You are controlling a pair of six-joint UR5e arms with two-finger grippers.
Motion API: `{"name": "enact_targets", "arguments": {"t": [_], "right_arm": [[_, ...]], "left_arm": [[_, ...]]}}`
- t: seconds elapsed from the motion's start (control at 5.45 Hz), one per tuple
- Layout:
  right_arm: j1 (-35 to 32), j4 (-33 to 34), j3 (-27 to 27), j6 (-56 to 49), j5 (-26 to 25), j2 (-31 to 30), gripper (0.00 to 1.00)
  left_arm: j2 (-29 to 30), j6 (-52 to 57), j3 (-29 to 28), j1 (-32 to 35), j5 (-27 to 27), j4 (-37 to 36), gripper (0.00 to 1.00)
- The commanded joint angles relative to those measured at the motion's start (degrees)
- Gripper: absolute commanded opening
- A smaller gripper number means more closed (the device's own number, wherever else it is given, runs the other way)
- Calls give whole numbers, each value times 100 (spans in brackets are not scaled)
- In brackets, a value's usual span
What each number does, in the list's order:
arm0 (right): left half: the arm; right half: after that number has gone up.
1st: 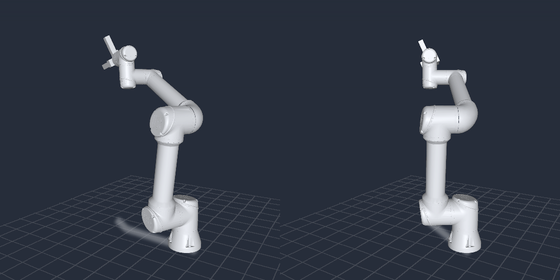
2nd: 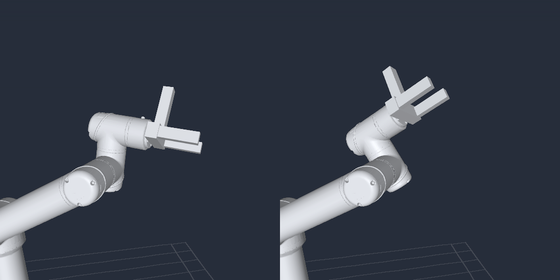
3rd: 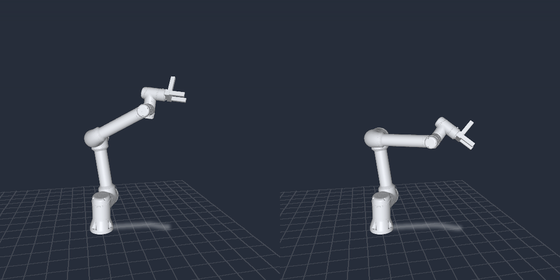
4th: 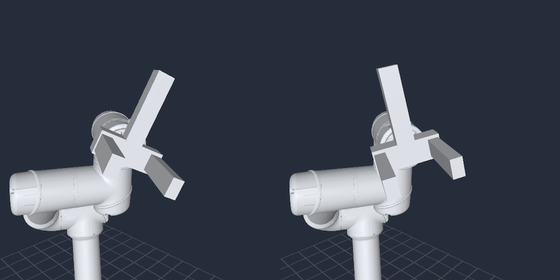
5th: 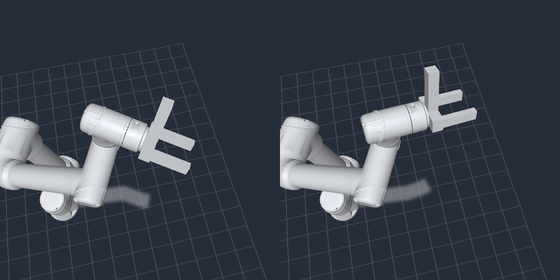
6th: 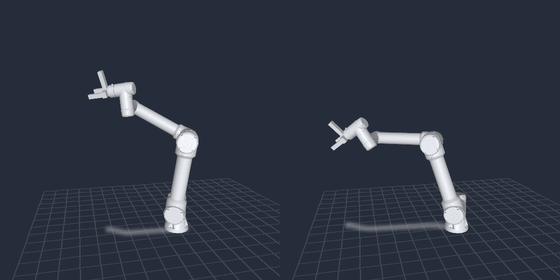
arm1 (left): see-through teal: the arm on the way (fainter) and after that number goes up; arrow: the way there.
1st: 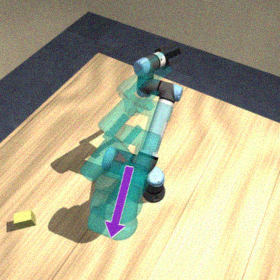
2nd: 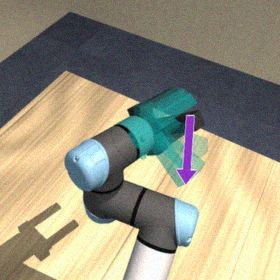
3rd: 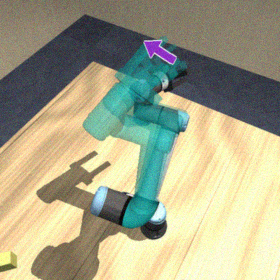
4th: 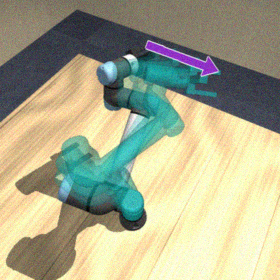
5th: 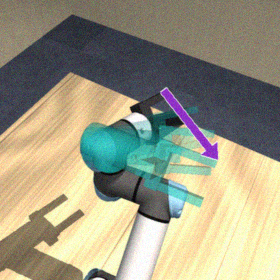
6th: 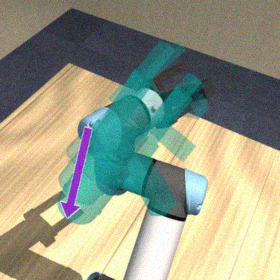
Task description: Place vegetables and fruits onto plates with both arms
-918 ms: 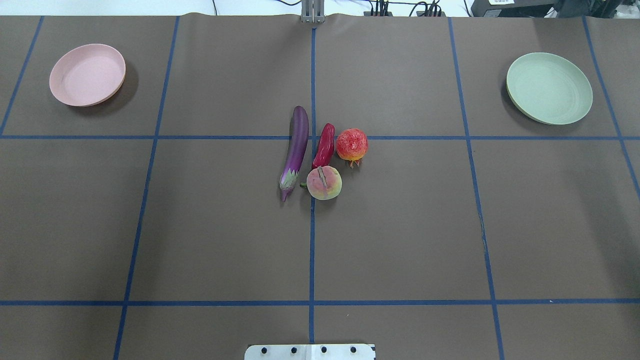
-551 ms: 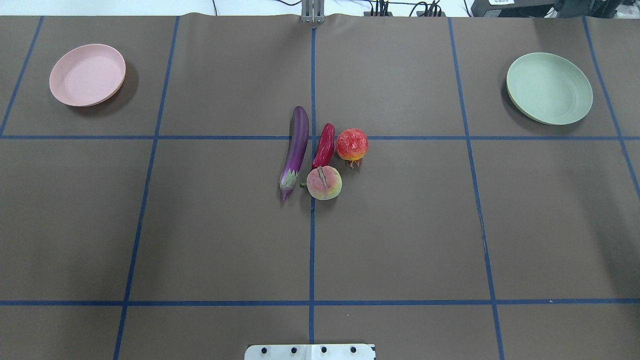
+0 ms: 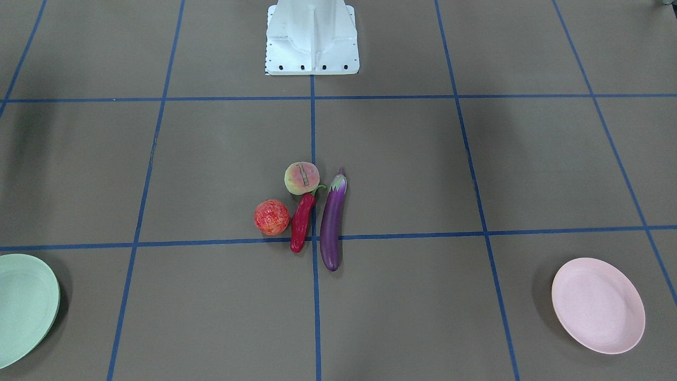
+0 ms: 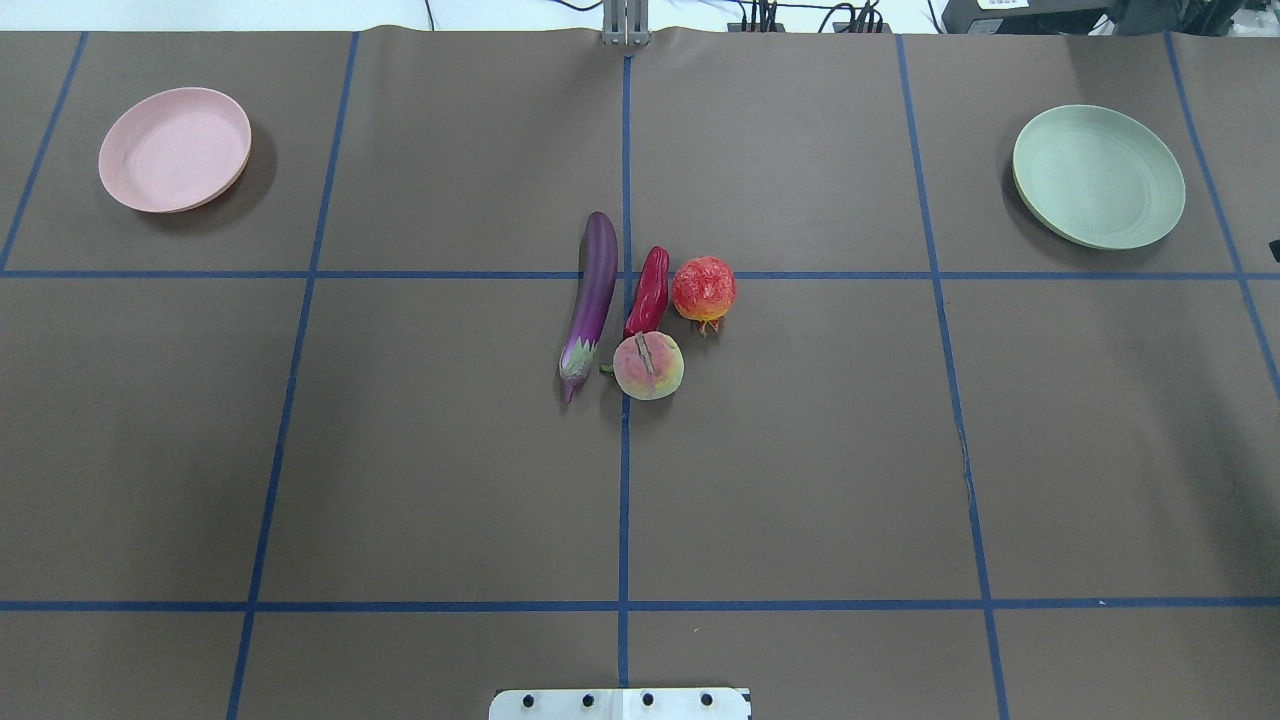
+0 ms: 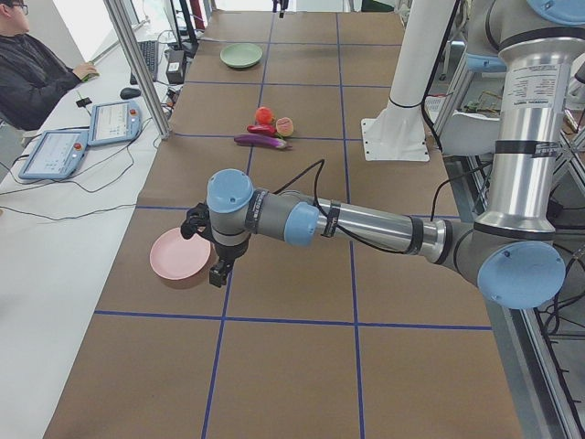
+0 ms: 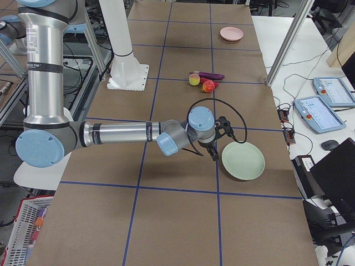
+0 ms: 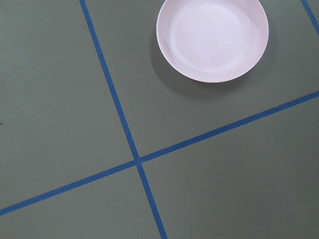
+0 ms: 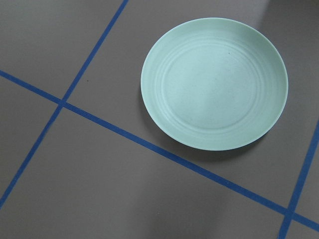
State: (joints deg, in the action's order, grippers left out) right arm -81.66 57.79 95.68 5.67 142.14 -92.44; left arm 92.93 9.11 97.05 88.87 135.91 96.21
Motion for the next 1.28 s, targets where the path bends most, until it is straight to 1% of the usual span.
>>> {"name": "enact_targets", "arguments": {"t": [0.0,0.18,0.37,0.55,0.73,0.92,1.1], "right_arm": [[567,-436,20,1015,51,659,100],[1224,-409,38,2511,-262,1336,100],[1936,-339,82,3309,-866,1664,99],[2456,523,178,3587,-1551,2146,99],[3010,1923,475,3616,-2349,2699,99],[3546,2634,373,3686,-2888,3270,99],[3934,2684,33,4478,-3250,3833,99]], "left_arm": [[6,-5,-177,-19,-12,545,100],[23,3,-247,-54,-29,591,100],[32,4,-248,-80,-29,592,100],[40,12,-239,-98,-38,583,100],[40,4,-239,-98,-38,592,100],[40,4,-239,-98,-38,583,100],[40,12,-239,-124,-47,574,100]]}}
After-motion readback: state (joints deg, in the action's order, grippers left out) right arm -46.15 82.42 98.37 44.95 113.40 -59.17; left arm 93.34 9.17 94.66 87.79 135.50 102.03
